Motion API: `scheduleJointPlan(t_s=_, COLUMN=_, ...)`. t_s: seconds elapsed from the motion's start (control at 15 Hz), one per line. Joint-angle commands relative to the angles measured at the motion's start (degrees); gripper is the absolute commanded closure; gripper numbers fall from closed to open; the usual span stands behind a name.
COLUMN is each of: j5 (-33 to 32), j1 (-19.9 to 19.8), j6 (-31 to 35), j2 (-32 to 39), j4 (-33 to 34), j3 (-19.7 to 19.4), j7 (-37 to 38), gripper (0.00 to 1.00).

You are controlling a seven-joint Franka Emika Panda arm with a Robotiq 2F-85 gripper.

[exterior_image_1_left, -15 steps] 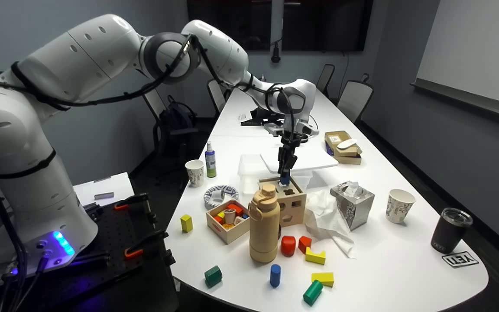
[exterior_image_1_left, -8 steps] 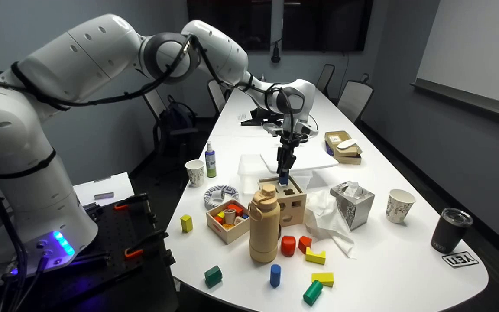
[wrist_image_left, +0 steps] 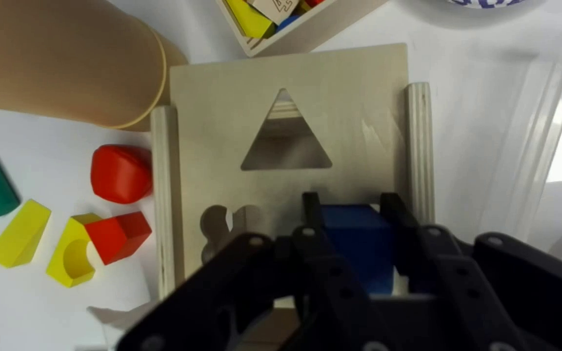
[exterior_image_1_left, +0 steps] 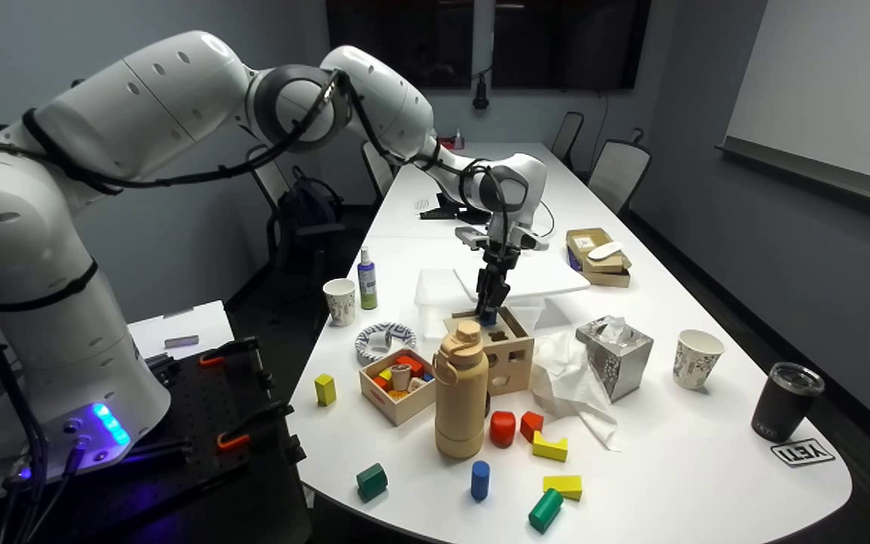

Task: Put the green block inside the block

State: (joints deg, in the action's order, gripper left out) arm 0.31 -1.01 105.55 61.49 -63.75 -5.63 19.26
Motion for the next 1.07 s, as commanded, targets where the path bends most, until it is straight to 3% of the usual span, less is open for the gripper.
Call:
scheduleJointPlan(t_s=0.0, j5=0.0, j1=-0.2, j6=0.4, j2=-1.0, j4=-1.4, j3=-0.2, j7=-0.8, gripper=0.91)
scheduleJointPlan(t_s=0.07, j5=-0.1, j1=-0.1, j6=0.7, j2=-1.1, j4=-1.4, j3=-0.3, j7=-0.6, gripper=0.41)
scheduleJointPlan(t_s=0.13, j5=-0.1, j1=-0.1, j6=1.0, j2=-1.2, j4=-1.4, j3=-0.4, j7=-0.5, gripper=0.40)
scheduleJointPlan(t_s=0.47, j5=-0.1, j1=-0.2, j6=1.4, j2=-1.5, j4=-1.3, j3=-0.4, j7=-0.8, gripper=0.05)
scheduleJointPlan(t_s=0.53, j5=-0.2, j1=-0.2, j6=1.4, j2=-1.7, j4=-1.5, j3=-0.4, j7=-0.8, gripper=0.00)
scheduleJointPlan(t_s=1.0, j5=-0.1, j1=0.5, j6=0.4, j2=-4.6, j4=-2.0, j3=0.1, j7=-1.3, gripper=0.00)
